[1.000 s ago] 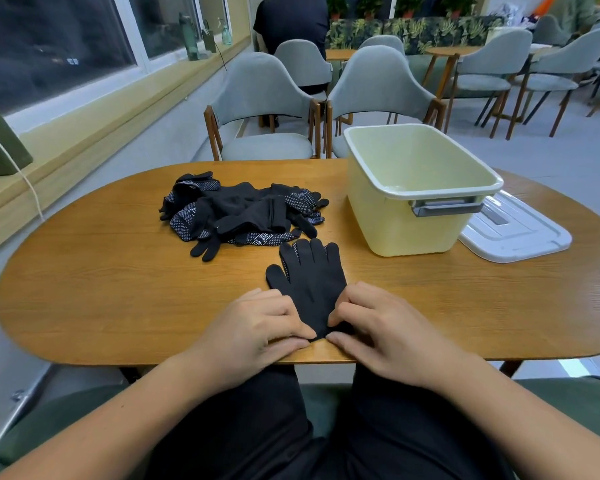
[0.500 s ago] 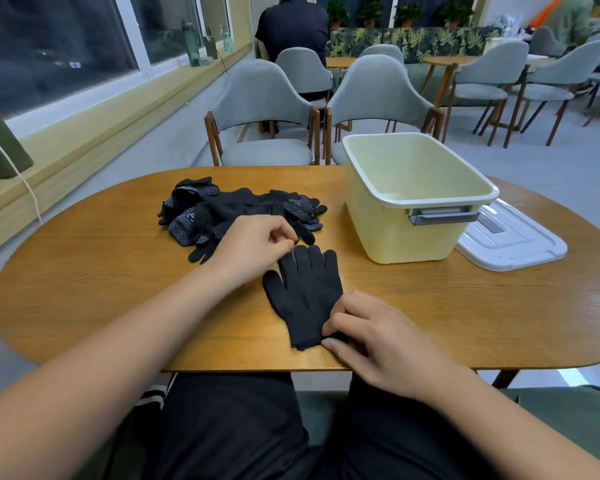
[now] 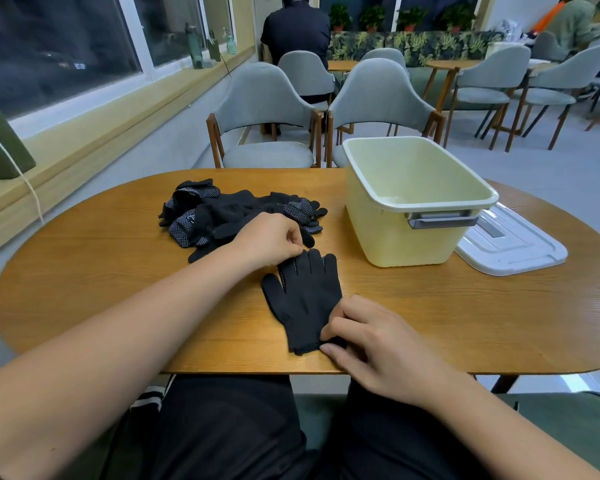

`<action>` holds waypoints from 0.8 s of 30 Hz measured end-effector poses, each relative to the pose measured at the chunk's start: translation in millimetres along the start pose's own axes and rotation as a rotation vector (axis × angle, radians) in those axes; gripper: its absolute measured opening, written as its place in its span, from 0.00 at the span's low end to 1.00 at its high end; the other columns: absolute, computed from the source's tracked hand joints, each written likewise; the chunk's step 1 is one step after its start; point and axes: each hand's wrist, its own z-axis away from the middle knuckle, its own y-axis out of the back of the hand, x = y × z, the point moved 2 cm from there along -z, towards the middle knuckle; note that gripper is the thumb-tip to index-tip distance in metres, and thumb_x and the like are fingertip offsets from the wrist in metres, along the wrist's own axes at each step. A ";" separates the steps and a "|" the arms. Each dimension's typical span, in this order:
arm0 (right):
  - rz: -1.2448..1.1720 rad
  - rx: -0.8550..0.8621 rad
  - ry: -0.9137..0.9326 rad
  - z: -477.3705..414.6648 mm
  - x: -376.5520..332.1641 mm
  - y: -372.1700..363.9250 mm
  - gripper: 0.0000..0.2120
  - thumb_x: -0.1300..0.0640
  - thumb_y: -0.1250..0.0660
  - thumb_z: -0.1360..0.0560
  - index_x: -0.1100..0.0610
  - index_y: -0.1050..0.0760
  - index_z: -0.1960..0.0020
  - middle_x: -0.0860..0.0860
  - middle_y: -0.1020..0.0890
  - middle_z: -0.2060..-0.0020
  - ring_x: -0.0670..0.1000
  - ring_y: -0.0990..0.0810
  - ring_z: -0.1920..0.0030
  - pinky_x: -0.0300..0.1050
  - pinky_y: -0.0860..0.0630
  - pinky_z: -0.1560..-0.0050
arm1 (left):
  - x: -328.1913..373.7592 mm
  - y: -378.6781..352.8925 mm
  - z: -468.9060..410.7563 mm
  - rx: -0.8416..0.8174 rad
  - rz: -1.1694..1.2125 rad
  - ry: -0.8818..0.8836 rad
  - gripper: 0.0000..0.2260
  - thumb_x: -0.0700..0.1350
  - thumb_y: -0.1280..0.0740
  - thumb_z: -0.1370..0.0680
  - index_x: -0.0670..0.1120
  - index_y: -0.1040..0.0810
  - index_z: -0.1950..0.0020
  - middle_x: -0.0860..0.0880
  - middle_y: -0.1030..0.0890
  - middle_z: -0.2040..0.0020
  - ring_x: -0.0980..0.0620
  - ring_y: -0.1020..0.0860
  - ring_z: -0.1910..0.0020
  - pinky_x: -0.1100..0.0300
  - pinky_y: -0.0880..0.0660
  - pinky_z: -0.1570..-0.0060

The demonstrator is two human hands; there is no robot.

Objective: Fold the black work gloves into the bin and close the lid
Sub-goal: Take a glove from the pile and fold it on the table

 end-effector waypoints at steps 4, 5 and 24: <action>0.001 -0.005 -0.005 0.4 0.1 0.2 0.07 0.47 0.33 0.14 0.48 0.19 0.42 0.42 0.25 0.48 0.44 0.26 0.48 0.44 0.25 0.48 | -1.3 -0.2 -0.8 -0.016 0.020 0.014 0.04 0.45 0.24 0.23 0.54 0.14 0.57 0.57 0.15 0.59 0.58 0.18 0.55 0.54 0.18 0.51; 0.001 -0.007 -0.006 0.5 -0.1 0.2 0.07 0.47 0.33 0.14 0.48 0.19 0.42 0.42 0.25 0.48 0.44 0.26 0.48 0.44 0.25 0.48 | -1.8 -0.6 -1.0 -0.009 0.020 0.020 0.05 0.44 0.24 0.23 0.53 0.14 0.57 0.56 0.15 0.59 0.58 0.18 0.55 0.53 0.17 0.50; -0.007 -0.010 -0.014 0.0 0.5 -0.9 0.07 0.46 0.33 0.14 0.48 0.19 0.42 0.42 0.25 0.48 0.44 0.26 0.48 0.44 0.26 0.48 | -7.6 3.9 -8.0 -0.006 -0.014 0.017 0.05 0.48 0.26 0.18 0.52 0.17 0.54 0.55 0.17 0.55 0.56 0.20 0.53 0.53 0.20 0.49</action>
